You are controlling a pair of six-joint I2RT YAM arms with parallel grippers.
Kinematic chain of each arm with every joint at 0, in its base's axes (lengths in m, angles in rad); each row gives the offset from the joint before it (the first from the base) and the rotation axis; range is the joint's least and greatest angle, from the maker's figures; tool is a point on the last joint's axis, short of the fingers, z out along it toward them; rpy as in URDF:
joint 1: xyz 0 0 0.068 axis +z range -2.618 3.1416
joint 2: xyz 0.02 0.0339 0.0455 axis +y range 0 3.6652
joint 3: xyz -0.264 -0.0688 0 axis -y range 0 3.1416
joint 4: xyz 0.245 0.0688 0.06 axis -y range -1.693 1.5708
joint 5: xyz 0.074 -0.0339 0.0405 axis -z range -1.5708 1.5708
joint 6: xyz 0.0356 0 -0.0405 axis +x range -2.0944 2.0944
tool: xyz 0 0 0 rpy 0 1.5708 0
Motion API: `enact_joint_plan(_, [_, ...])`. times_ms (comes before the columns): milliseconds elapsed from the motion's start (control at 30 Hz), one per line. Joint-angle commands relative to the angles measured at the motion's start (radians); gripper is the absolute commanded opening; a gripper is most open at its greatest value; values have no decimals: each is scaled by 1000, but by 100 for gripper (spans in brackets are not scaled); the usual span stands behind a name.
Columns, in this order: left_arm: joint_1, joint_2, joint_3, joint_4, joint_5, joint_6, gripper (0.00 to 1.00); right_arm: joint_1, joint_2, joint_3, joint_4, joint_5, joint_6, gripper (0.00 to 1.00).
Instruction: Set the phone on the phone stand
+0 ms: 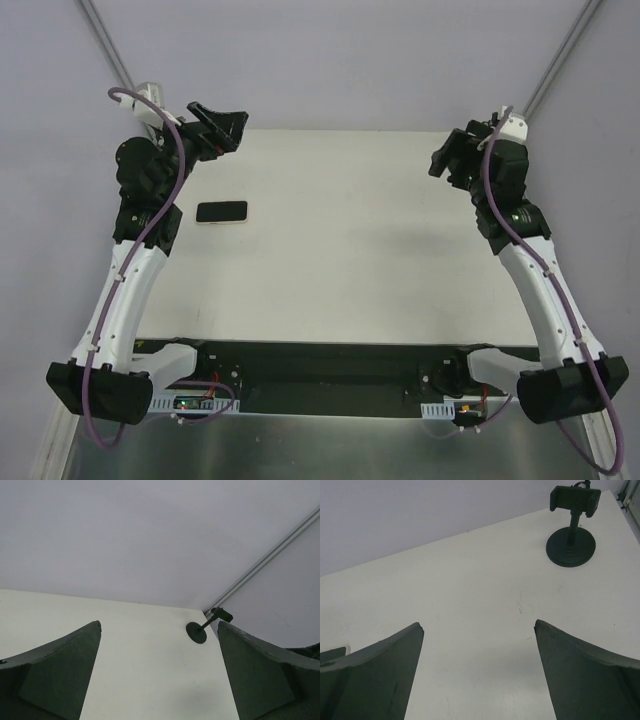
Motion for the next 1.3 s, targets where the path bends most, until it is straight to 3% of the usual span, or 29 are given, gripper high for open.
enact_joint_plan(0, [7, 46, 15, 102, 10, -4, 99, -9, 113, 59, 69, -23, 30, 96])
enact_joint_plan(133, [7, 66, -19, 159, -8, -49, 99, -30, 256, 88, 176, -41, 92, 96])
enact_joint_plan(267, [7, 106, 3, 160, 16, -60, 99, -90, 411, 160, 284, -49, 284, 96])
enact_joint_plan(400, [7, 135, 18, 162, 41, -78, 99, -168, 573, 242, 407, -184, 446, 96])
enact_joint_plan(533, [7, 161, 21, 189, 55, -89, 99, -211, 739, 373, 416, -305, 459, 96])
enact_joint_plan(900, [2, 327, 130, 238, 312, -153, 99, -345, 769, 312, 402, -376, 445, 96])
enact_joint_plan(1267, [-38, 390, 176, 238, 329, -138, 99, -452, 817, 349, 415, -359, 564, 96])
